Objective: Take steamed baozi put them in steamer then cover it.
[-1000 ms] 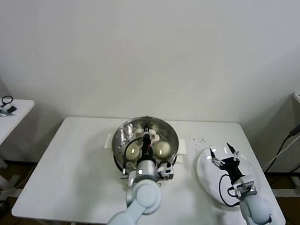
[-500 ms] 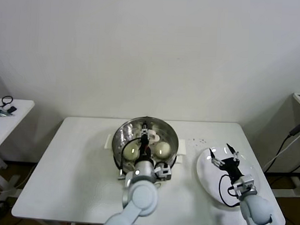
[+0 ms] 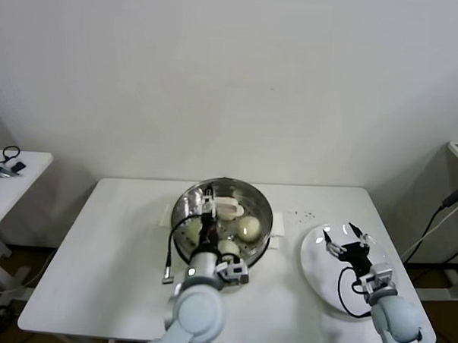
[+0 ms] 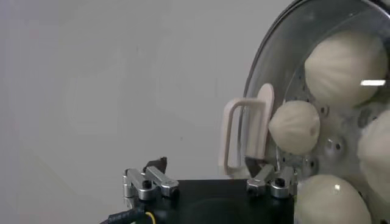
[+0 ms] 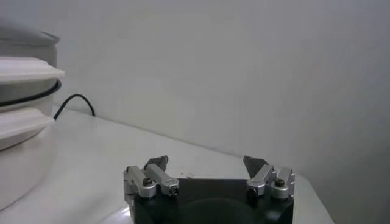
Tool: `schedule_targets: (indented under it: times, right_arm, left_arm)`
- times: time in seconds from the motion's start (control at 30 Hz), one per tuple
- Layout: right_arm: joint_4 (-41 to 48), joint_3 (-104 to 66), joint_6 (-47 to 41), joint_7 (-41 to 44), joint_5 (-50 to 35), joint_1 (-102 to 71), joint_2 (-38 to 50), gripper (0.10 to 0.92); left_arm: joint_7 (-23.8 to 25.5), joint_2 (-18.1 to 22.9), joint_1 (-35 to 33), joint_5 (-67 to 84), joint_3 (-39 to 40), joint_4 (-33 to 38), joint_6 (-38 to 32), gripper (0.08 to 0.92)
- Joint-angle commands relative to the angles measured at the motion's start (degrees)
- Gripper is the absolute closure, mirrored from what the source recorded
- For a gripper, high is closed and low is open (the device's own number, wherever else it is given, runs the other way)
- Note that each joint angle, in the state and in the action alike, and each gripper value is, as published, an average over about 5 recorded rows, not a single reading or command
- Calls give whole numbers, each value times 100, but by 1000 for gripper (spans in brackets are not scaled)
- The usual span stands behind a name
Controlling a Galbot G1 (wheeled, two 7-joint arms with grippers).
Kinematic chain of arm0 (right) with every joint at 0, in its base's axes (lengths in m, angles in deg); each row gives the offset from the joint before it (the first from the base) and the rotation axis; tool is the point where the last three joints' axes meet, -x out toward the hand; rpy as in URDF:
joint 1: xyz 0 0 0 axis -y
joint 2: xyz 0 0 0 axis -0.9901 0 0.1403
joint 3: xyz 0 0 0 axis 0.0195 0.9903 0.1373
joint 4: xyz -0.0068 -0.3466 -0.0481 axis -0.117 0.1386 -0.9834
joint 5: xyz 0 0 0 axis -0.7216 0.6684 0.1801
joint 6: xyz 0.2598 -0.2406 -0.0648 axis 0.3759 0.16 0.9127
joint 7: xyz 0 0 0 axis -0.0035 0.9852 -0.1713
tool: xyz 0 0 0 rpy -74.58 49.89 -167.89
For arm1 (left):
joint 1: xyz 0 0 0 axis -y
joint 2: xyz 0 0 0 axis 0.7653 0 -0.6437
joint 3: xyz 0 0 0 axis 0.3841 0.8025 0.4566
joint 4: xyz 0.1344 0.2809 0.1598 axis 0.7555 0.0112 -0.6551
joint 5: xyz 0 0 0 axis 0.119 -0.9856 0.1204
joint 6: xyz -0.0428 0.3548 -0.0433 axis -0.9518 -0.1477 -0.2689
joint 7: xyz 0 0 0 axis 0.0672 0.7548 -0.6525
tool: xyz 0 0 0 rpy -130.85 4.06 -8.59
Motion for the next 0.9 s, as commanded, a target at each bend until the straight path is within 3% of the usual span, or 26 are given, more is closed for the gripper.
schedule_targets:
  times: [0.03,0.2,0.4,0.73,0.9]
  right_arm:
    - [-140,-65,-296,-18,-126,-37,12,203]
    - [-202,-95,-228,-4,-112,-76,7,203]
    - [-263,-199,-90,75,-30,-164,10,203]
    - [-329,-239,50,106,-41,-240,-60,203]
    - [-389,-233,90,120,-48,-280,-126,203]
  left_arm:
    - [-141,-616,-481,646,-120,1085,217,181]
    - [-966,-790,-754,1257,-754,1396,-287,177]
    - [-2277,-777,-1172,3322,-1946,1449,-1488,177]
    - [-2775,-507,-2305,7116,-3855,1400,-3035,177]
    - [-2850,-254,-2773,8387,-4472,947,-3776,177]
